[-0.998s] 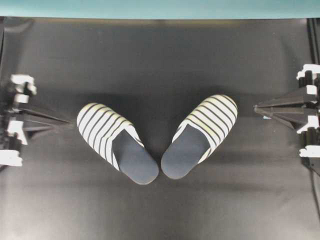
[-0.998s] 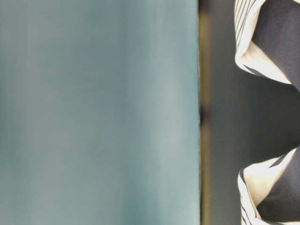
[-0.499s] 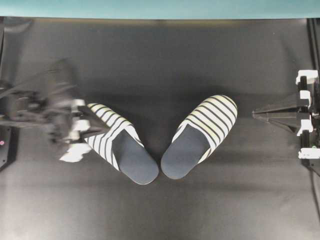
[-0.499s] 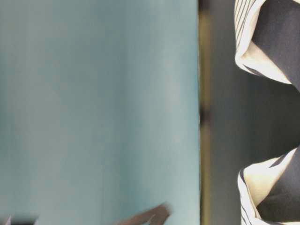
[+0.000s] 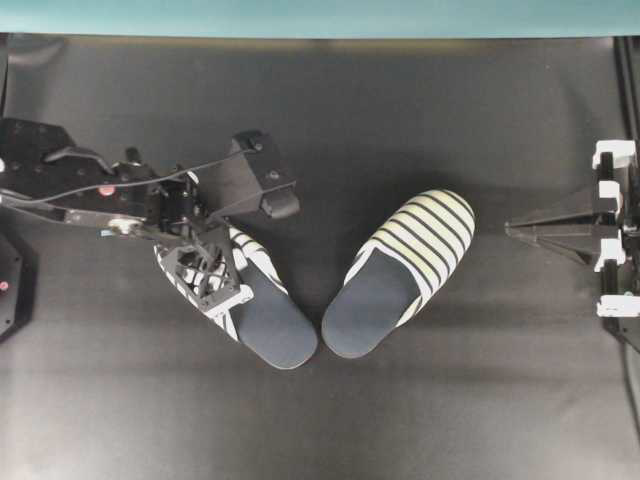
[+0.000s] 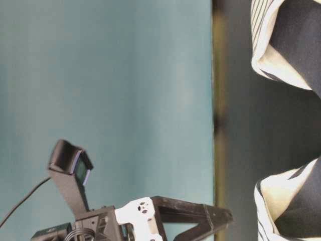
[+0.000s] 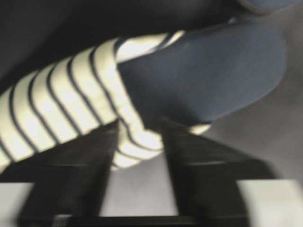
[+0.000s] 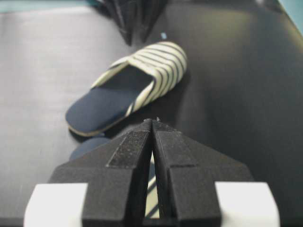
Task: Arrange the slippers with the left arm.
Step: 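Grasp the left slipper's heel rim with the left gripper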
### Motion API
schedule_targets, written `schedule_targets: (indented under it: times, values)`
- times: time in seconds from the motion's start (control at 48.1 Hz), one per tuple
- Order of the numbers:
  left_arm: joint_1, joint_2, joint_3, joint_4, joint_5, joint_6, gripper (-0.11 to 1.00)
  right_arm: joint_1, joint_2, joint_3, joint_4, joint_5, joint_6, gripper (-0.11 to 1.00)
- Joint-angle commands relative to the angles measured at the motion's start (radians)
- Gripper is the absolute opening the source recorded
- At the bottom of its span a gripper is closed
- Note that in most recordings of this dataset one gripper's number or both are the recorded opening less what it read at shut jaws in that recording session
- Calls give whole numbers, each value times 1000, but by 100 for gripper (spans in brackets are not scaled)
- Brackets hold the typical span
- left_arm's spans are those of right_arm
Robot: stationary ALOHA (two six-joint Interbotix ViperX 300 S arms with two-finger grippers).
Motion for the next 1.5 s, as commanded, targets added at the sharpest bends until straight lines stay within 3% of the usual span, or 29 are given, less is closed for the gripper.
schedule_targets:
  times: [0.0, 0.104, 0.187, 0.312, 1.06, 1.143, 1.205, 1.392, 1.475]
  values:
    - [9, -3, -28, 5, 28, -5, 48, -8, 3, -8, 3, 2, 3, 0]
    - [17, 8, -32, 3, 38, -34, 76, -8, 3, -8, 3, -2, 2, 0]
    - [20, 26, -29, 3, 35, -52, 88, -8, 3, -6, 3, -2, 2, 0]
    - [15, 69, -21, 5, 21, -67, 84, -8, 2, -5, 2, -3, 0, 0]
    - [63, 138, 40, 5, -46, -100, 83, -9, -3, -2, 3, -20, -2, 0]
    - [61, 138, 40, 3, -43, -91, 80, -8, -3, 0, 3, -20, -2, 0]
    - [61, 138, 38, 3, -37, -80, 70, -8, -3, -2, 2, -20, -2, 0]
    - [35, 135, 15, 5, -28, 32, 19, -8, -6, 0, 2, -20, -6, 0]
    - [29, 130, -11, 5, -25, 87, 3, -8, -11, 0, 2, -20, -8, 0]
